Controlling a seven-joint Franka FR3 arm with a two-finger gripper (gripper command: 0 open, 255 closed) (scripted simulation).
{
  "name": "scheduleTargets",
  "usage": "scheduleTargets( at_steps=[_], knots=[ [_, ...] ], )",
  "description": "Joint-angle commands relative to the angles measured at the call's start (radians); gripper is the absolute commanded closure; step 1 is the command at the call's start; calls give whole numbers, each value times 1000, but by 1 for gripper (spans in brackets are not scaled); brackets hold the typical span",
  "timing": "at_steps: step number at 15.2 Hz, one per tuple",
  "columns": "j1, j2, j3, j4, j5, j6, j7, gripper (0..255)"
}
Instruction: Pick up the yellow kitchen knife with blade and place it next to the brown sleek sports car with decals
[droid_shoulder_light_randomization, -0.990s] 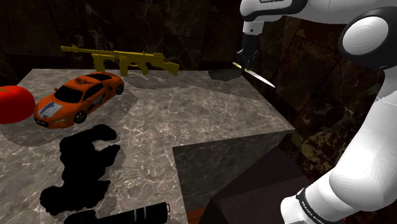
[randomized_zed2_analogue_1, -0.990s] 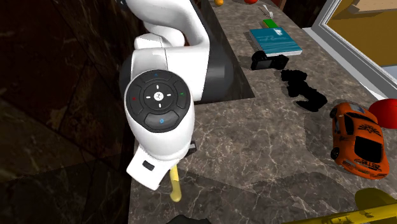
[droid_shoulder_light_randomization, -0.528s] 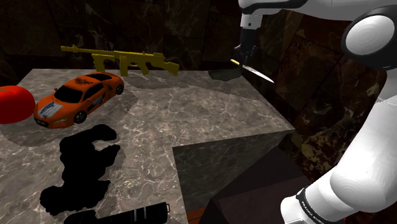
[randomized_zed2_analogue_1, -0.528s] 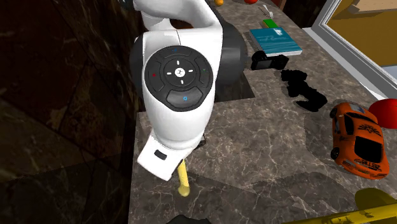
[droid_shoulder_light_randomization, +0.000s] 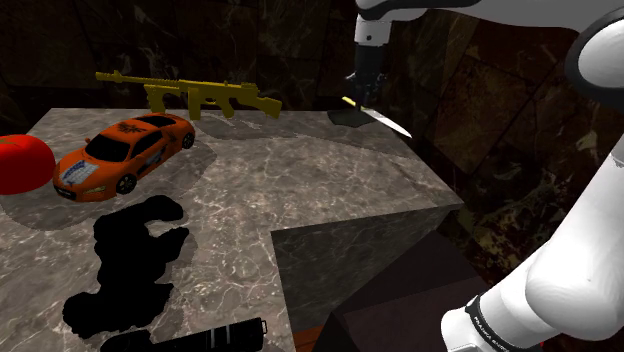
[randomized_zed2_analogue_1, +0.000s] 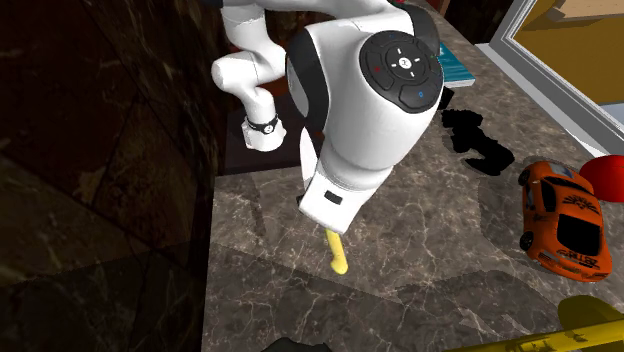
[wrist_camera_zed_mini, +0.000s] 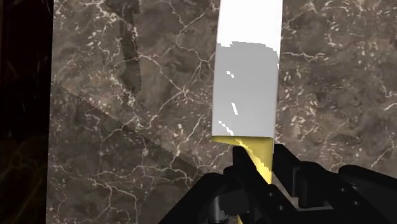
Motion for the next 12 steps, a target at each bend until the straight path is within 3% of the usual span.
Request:
scheduleTargets(
  at_steps=[1,12],
  knots=[
    [29,-5,19,-9,4,2,49,255],
    [173,27,118,37,25,-13,289,255]
  ],
)
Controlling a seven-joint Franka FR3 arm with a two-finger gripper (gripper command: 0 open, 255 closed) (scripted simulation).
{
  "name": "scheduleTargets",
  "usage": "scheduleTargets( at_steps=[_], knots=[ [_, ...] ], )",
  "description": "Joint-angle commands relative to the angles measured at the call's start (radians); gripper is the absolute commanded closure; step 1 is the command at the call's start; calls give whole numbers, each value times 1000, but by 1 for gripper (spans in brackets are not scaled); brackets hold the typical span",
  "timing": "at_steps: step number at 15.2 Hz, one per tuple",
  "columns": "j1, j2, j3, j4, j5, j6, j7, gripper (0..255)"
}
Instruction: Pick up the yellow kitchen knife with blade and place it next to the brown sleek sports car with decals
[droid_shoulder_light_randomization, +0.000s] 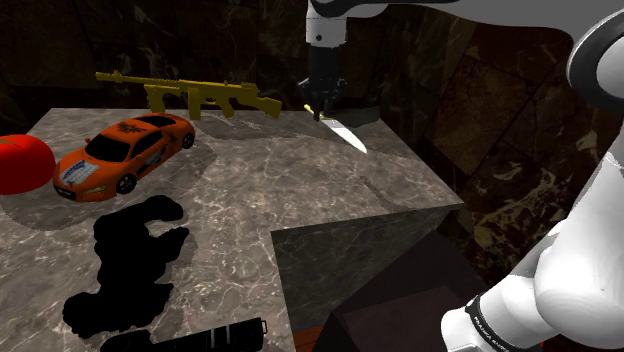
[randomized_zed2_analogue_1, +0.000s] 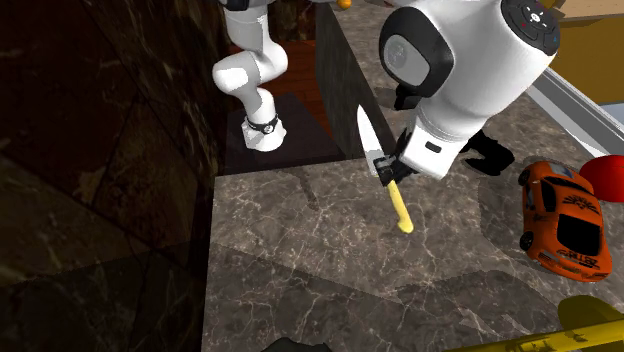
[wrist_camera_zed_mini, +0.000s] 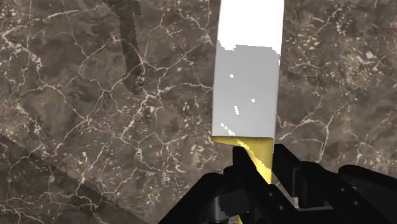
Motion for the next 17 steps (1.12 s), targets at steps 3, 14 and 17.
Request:
scheduleTargets(
  at_steps=[3,14,17],
  knots=[
    [53,37,33,53,4,-15,87,255],
    [220,237,107,343,-7,-100,316,255],
    [248,279,114,395,-11,-109,347,255]
  ],
)
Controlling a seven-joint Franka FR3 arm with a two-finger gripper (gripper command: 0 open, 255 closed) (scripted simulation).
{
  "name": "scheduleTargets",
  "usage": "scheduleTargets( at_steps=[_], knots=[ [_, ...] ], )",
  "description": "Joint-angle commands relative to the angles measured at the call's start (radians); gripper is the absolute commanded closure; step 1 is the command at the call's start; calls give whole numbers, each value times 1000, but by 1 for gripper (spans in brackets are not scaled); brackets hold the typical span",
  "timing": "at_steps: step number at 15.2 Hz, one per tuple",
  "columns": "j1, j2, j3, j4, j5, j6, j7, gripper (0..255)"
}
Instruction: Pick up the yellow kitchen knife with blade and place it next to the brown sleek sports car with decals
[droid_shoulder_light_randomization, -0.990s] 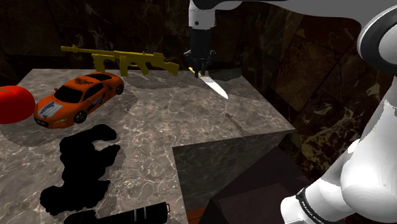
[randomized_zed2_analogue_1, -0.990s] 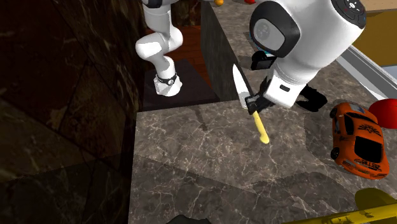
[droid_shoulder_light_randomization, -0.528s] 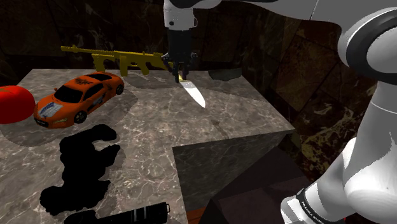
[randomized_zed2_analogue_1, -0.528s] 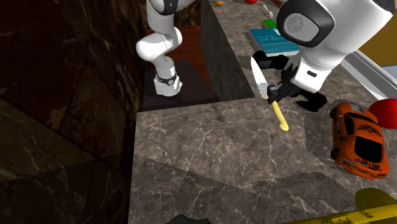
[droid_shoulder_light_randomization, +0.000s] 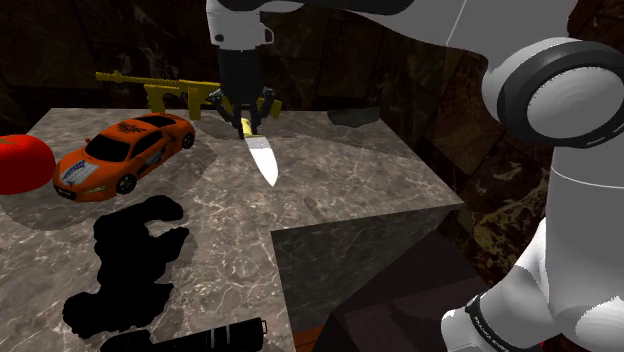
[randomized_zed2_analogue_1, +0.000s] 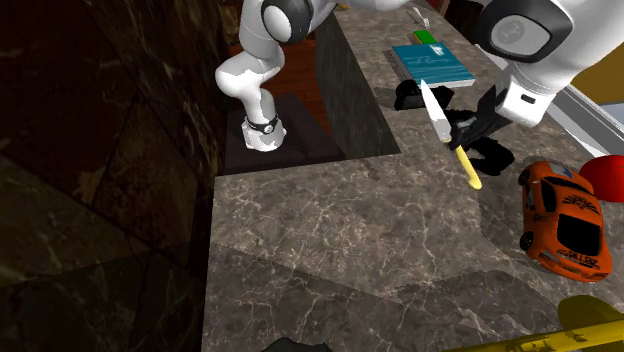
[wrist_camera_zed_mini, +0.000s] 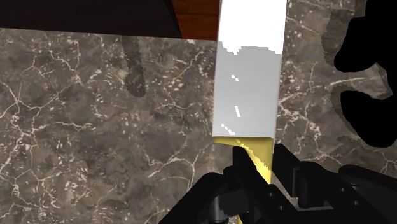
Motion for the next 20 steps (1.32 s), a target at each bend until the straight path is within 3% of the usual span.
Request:
scheduleTargets(
  at_steps=[1,20],
  knots=[
    [7,6,2,-9,0,16,9,255],
    [-3,7,-2,-265,-1,271,0,255]
  ],
)
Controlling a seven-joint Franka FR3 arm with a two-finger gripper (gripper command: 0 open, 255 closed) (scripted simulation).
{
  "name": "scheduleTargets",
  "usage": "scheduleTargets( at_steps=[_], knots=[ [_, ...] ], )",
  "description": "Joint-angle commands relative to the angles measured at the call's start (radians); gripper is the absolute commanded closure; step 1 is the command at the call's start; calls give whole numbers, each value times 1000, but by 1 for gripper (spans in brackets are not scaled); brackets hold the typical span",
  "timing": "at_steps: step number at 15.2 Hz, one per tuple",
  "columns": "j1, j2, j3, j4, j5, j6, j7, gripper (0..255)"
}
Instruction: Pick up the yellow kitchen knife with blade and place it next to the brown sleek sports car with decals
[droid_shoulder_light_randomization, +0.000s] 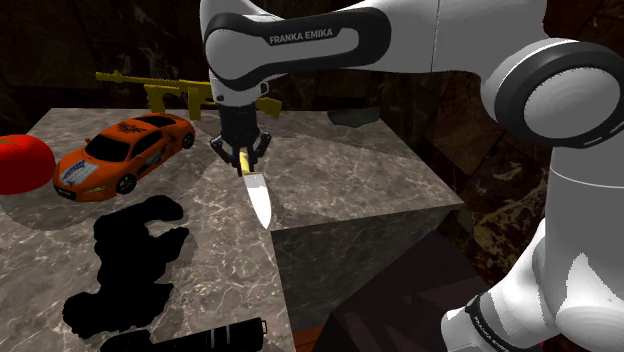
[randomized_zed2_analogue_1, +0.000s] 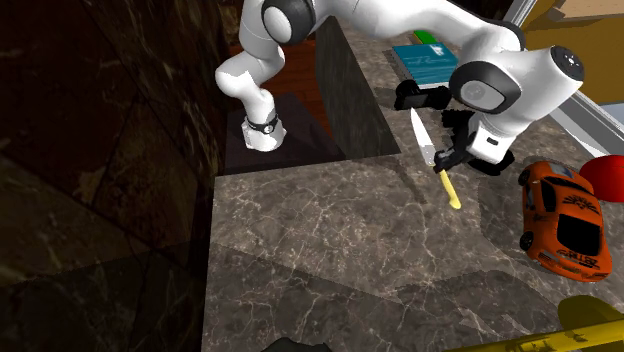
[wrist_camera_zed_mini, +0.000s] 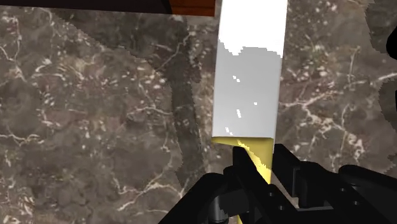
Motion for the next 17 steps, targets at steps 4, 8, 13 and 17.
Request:
scheduleTargets(
  at_steps=[4,8,13,17],
  knots=[
    [-1,13,-2,-46,-2,59,-2,255],
    [-1,29,-3,-76,-4,105,-2,255],
    [0,34,-3,-85,-5,119,-3,255],
    [0,34,-4,-84,-5,119,-3,0]
  ],
)
